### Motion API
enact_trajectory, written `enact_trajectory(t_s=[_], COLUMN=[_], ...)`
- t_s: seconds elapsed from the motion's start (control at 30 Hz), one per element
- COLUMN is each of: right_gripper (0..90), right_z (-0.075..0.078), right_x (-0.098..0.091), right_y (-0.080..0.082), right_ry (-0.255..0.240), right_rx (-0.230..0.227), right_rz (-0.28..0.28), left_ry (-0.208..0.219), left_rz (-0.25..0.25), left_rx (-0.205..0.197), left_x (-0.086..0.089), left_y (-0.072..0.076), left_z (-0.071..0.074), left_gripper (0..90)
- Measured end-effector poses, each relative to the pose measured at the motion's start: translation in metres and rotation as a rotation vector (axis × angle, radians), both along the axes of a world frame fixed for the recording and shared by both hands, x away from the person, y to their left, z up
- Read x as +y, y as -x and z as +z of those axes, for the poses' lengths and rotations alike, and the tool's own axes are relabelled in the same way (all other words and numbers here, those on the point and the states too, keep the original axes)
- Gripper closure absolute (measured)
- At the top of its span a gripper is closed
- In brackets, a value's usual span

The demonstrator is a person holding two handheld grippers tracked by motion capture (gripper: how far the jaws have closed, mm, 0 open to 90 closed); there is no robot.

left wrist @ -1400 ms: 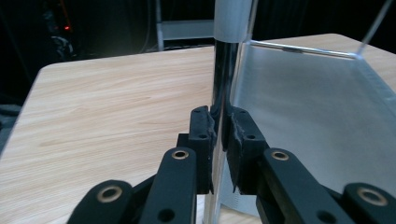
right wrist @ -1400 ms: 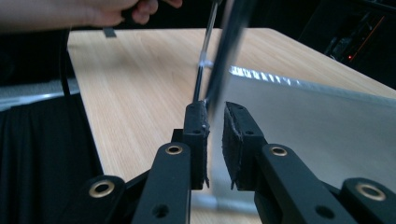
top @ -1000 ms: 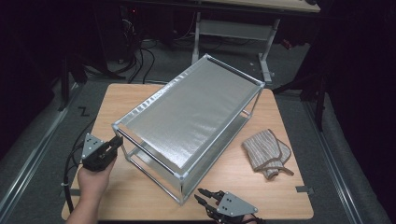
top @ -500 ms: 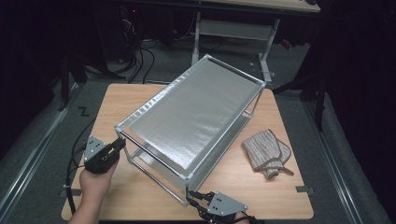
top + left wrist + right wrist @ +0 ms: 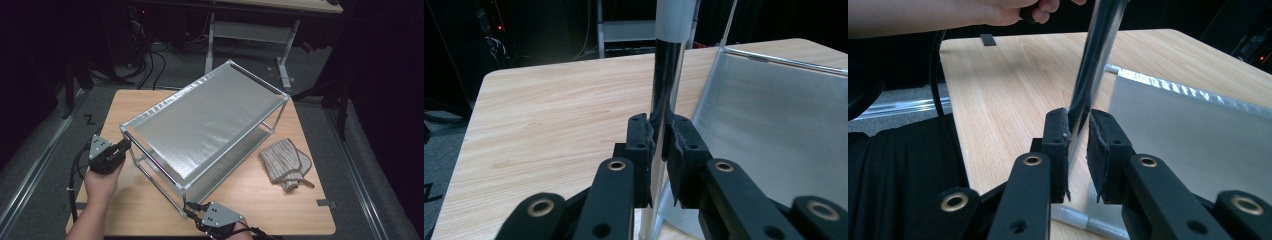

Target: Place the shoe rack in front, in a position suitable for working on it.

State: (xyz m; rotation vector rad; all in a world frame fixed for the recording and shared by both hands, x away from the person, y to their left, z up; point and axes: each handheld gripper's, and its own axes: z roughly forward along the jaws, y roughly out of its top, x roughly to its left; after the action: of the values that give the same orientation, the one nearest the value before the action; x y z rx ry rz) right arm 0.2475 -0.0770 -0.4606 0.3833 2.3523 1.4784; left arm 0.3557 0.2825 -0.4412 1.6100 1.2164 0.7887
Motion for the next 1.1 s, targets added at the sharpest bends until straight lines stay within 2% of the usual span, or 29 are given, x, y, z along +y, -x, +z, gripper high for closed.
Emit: enact_trajectory(t_s=[0.03,0.1,0.2,0.3,0.37,0.4,0.43,0.47,0.5,0.53,0.57,0.6,0.63,0.7,0.73,0.77,0.83,0.9,0.93,1.0,1.1], right_gripper=[77.1,70.4,62.4,58.8,55.7,54.4,53.6,52.4,50.6,49.2,48.9,48.6,48.3,45.0,43.5,42.5,39.6,35.8,31.1,23.4,14.7], right_z=[0.0,-0.002,-0.002,0.0,0.002,0.003,0.003,0.003,0.004,0.004,0.004,0.004,0.004,0.004,0.004,0.005,0.007,0.008,0.008,0.007,0.001], right_x=[0.0,0.0,-0.007,-0.023,-0.038,-0.046,-0.056,-0.07,-0.081,-0.097,-0.103,-0.119,-0.129,-0.158,-0.169,-0.18,-0.195,-0.208,-0.213,-0.219,-0.227], right_y=[0.0,0.0,0.003,0.004,0.001,-0.001,-0.003,-0.007,-0.012,-0.018,-0.02,-0.027,-0.031,-0.046,-0.052,-0.057,-0.065,-0.074,-0.081,-0.091,-0.112], right_ry=[0.0,0.012,0.02,0.013,0.01,0.011,0.013,0.014,0.007,0.001,-0.001,0.002,0.003,0.022,0.022,0.02,0.017,0.016,0.02,0.04,0.082], right_rx=[0.0,0.004,0.007,0.018,0.032,0.036,0.028,0.027,0.034,0.041,0.041,0.038,0.041,0.063,0.072,0.072,0.067,0.066,0.071,0.081,0.122], right_rz=[0.0,-0.008,-0.015,-0.055,-0.085,-0.112,-0.145,-0.192,-0.232,-0.287,-0.312,-0.369,-0.4,-0.5,-0.548,-0.589,-0.652,-0.706,-0.738,-0.778,-0.824], left_ry=[0.001,0.007,0.021,0.021,0.045,0.052,0.052,0.055,0.055,0.048,0.036,0.024,0.008,0.022,0.022,0.032,0.01,0.0,0.001,-0.001,-0.02], left_rz=[0.005,0.025,0.018,0.019,0.011,0.007,0.007,-0.005,-0.005,-0.018,-0.03,-0.04,-0.056,-0.097,-0.097,-0.131,-0.165,-0.177,-0.179,-0.183,-0.2], left_rx=[0.004,0.022,0.017,0.006,0.013,0.014,0.014,0.028,0.028,0.038,0.044,0.05,0.066,0.093,0.093,0.099,0.106,0.111,0.11,0.112,0.116], left_x=[0.001,0.002,0.005,0.005,0.004,0.003,0.003,-0.001,-0.001,-0.007,-0.012,-0.014,-0.018,-0.021,-0.021,-0.023,-0.026,-0.027,-0.027,-0.027,-0.029], left_y=[0.0,0.002,0.012,0.027,0.039,0.045,0.045,0.058,0.058,0.066,0.071,0.072,0.073,0.073,0.073,0.075,0.077,0.075,0.075,0.073,0.072], left_z=[0.0,-0.001,-0.004,-0.007,-0.008,-0.01,-0.01,-0.015,-0.015,-0.021,-0.025,-0.028,-0.031,-0.034,-0.034,-0.037,-0.042,-0.044,-0.044,-0.045,-0.046], left_gripper=[79.8,69.7,59.5,49.5,44.9,43.3,42.4,41.3,40.4,40.1,40.0,38.8,37.5,34.4,33.7,33.5,32.8,31.8,31.6,31.6,31.5])
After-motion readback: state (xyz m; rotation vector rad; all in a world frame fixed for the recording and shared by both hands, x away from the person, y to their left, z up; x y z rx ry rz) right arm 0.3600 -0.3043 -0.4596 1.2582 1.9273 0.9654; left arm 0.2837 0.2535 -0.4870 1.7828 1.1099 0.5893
